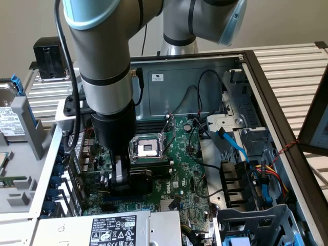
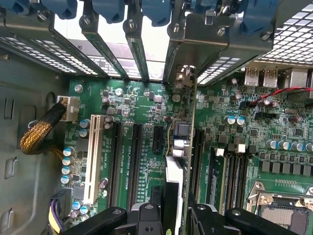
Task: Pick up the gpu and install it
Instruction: 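Insert the gpu into the slot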
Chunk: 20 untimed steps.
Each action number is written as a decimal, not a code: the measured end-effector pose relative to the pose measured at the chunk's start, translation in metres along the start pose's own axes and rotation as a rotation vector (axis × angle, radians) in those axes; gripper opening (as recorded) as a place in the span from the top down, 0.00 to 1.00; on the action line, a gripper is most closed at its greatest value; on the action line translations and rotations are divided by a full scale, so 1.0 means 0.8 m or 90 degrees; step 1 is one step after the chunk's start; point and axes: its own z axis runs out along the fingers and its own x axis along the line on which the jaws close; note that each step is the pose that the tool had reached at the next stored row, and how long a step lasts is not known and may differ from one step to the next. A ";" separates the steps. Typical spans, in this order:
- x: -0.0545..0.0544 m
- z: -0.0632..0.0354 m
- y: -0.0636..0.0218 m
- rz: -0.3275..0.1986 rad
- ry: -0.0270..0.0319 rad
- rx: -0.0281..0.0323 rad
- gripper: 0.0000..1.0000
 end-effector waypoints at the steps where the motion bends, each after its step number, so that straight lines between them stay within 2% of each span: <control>1: 0.000 0.000 0.000 -0.002 0.0000 0.0000 0.72; 20: 0.000 0.001 0.000 -0.006 0.0002 -0.0002 0.72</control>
